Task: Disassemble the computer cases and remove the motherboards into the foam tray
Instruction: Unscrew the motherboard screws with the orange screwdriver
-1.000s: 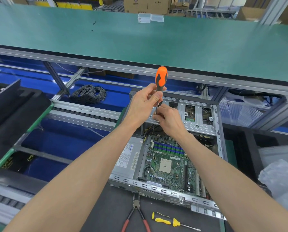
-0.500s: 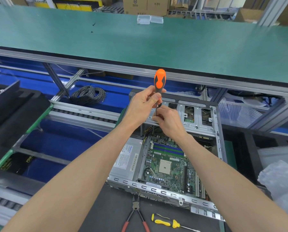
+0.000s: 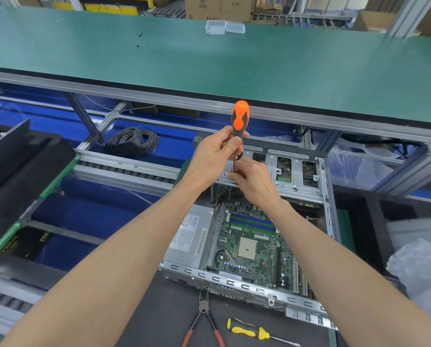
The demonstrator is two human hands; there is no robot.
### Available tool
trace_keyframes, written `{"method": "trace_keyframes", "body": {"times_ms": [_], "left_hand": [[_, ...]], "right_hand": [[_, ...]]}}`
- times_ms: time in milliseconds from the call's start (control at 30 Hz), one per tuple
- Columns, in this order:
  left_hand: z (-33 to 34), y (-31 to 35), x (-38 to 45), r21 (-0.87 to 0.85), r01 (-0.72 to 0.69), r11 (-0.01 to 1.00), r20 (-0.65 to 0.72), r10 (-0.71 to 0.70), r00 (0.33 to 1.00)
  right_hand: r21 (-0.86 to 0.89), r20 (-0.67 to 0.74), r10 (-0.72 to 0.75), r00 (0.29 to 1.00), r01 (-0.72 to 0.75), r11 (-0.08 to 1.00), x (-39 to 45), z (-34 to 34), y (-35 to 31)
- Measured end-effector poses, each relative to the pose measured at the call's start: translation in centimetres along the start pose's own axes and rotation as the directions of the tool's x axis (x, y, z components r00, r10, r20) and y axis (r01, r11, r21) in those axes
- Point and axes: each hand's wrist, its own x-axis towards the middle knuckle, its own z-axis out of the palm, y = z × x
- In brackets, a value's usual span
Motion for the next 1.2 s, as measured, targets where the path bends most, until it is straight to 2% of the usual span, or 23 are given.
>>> {"method": "trace_keyframes", "body": {"times_ms": [267,367,400,467,533,600,667,767,900,967,1100,1200], "left_hand": [[0.0,0.2,0.0,0.058,0.008,0.998,0.006,-0.009,1.0],[0.1,0.2,-0.2,0.115,0.01,0.993,-0.092,0.0,0.996],[0.3,0.3,-0.3,0.131,0.006,0.991,-0.134,0.012,0.991],[0.6,0.5,-0.6,0.143,-0.004,0.99,-0.192,0.032,0.981],[1.0,0.9,-0.8,0.109,-0.002,0.994,-0.232,0.028,0.972],[1.1,1.2,-1.0,0.047,0.009,0.999,-0.269,0.004,0.963],[1.2,1.3,-1.1,0.021,0.026,0.999,-0.302,-0.019,0.953],[1.1,1.3,-1.0,0.019,0.065,0.998,-0.307,-0.056,0.95],[0.3,1.2,-0.8,-0.026,0.034,0.999,-0.114,-0.037,0.993],[0.2,1.2,-0.6,-0.058,0.017,0.998,-0.073,-0.021,0.997],[0.4,1.0,-1.0,-0.077,0.075,0.994,-0.173,-0.087,0.981],[0.5,0.9,-1.0,-0.039,0.077,0.996,-0.219,-0.084,0.972]], "right_hand": [[0.009,-0.023,0.022,0.999,-0.022,1.0,0.0,-0.1,-0.3],[0.135,-0.034,0.079,0.996,-0.074,0.988,-0.2,-0.9,-1.0],[0.199,-0.063,0.073,0.995,-0.059,0.978,-0.4,-1.4,-1.5],[0.334,-0.212,0.047,0.976,0.028,0.942,-0.4,-2.7,-2.9],[0.452,-0.398,0.072,0.915,0.127,0.883,0.2,-4.0,-4.5],[0.498,-0.496,0.114,0.861,0.174,0.85,1.4,-5.0,-6.3],[0.445,-0.522,0.101,0.847,0.169,0.879,2.4,-5.9,-7.5],[0.306,-0.52,0.004,0.854,0.182,0.934,2.9,-6.5,-7.9],[0.206,-0.391,-0.112,0.914,0.206,0.957,3.1,-7.3,-7.6],[0.167,-0.338,-0.147,0.93,0.213,0.963,3.1,-7.8,-7.6],[-0.01,-0.227,-0.194,0.954,0.196,0.98,3.1,-8.1,-8.1],[-0.124,-0.229,-0.183,0.956,0.158,0.98,3.4,-8.2,-8.2]]}}
